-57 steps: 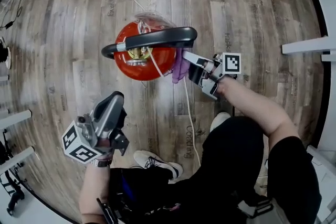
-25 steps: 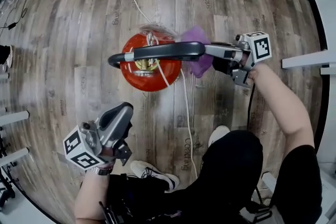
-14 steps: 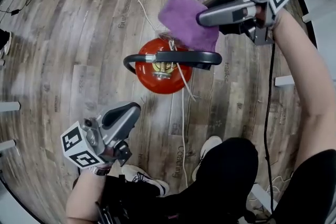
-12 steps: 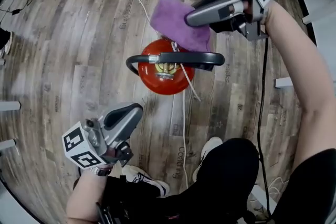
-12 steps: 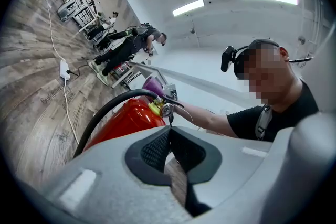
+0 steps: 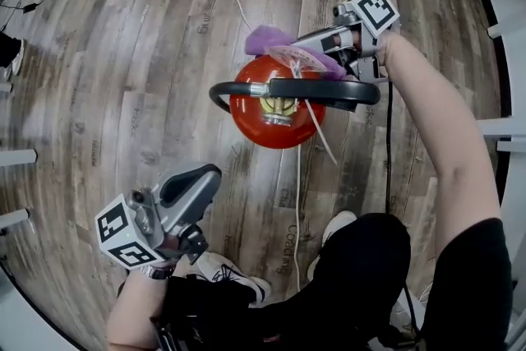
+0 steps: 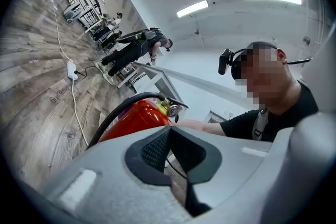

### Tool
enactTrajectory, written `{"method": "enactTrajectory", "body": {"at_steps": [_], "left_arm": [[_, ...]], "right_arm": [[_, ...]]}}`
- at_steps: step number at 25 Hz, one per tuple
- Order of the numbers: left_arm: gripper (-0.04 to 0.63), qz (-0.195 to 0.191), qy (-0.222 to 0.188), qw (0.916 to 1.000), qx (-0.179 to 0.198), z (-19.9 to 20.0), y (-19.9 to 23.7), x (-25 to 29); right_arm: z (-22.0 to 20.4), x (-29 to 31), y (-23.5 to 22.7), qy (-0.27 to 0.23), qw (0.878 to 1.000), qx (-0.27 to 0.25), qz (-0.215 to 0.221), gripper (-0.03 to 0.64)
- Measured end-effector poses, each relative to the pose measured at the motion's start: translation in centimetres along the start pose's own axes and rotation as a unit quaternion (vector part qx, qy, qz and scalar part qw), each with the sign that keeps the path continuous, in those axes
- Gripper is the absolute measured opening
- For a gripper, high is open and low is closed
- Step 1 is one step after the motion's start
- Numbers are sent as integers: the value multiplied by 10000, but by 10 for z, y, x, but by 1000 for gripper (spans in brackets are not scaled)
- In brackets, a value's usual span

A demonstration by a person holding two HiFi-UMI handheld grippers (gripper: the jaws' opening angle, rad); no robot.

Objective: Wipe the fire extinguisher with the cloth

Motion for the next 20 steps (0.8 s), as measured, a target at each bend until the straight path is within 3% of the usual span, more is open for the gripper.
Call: {"method": "enactTrajectory", "body": {"at_steps": [5, 10, 16, 20], "left_arm": [[-3, 229, 60, 9997, -84, -5, 8, -10], [-3, 467, 149, 9987, -146, -11, 12, -18], [-3, 699, 185, 9972, -172, -17, 15, -24], [-3, 702, 199, 9972, -156, -20, 15, -20]], "right_arm": [[-54, -11, -76, -628, 9966, 460, -284, 52], [-106, -22, -147, -1120, 9845, 632, -1194, 51], [-157, -37, -204, -998, 9451, 603, -3052, 51], [-164, -35, -207, -1072, 9324, 475, -3418, 49]]}}
Point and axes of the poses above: the fingertips, and each gripper's own axes: x forward along the fingers, y to its left, z out of its top, the point moved 9 cm from there along -x, backward along the fingers, and after that the axes turned 6 degrees about -y, right-handed, at the moved point
